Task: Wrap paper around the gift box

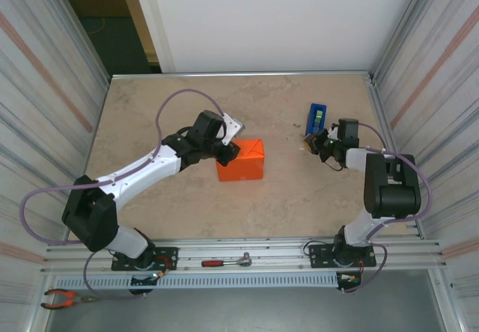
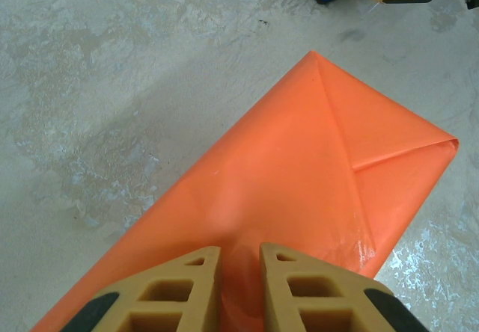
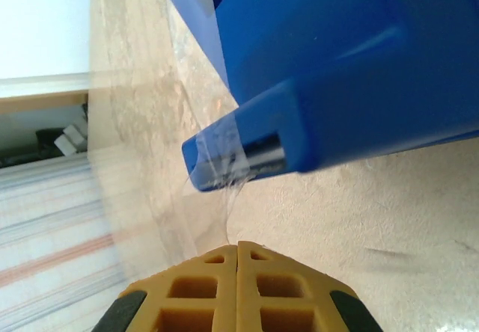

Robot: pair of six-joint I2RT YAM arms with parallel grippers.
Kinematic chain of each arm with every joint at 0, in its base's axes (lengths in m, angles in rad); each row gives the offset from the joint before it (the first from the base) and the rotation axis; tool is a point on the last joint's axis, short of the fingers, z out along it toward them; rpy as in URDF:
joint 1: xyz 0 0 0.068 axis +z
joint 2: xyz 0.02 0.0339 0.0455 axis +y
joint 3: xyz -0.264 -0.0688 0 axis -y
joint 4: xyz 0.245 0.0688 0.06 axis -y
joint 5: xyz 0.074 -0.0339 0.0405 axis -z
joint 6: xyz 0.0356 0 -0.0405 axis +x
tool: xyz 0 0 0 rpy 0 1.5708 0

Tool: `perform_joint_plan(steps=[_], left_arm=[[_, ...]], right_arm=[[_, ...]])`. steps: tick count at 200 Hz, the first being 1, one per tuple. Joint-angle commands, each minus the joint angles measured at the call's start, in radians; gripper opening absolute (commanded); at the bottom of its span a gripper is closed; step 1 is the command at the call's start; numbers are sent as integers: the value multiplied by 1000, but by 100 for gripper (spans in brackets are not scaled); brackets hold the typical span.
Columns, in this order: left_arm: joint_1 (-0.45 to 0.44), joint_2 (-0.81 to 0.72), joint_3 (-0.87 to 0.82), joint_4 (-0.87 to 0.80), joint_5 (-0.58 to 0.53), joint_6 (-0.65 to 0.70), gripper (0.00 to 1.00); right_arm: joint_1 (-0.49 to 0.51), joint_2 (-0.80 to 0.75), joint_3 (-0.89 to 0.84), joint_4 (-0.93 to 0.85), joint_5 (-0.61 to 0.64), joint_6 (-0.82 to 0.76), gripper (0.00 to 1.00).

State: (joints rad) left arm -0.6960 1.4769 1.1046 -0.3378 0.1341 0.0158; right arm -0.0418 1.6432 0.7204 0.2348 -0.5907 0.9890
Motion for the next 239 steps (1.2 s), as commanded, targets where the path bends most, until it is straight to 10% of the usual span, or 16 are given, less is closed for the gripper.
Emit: perform_joint_plan(steps=[1, 70, 155, 239], left_arm=[[-19, 22, -49, -122, 17, 14, 20], [-18, 29, -51, -117, 17, 16, 20], [-19, 32, -52, -121, 4, 20, 19], [-19, 34, -52, -122, 9, 20, 19]], right_arm=[[-29, -10, -13, -72, 11, -37, 0], [-148, 86, -75, 21, -9, 3, 0], [38, 269, 48, 96, 27, 65, 0], [23, -48, 18, -48, -35, -9, 0]])
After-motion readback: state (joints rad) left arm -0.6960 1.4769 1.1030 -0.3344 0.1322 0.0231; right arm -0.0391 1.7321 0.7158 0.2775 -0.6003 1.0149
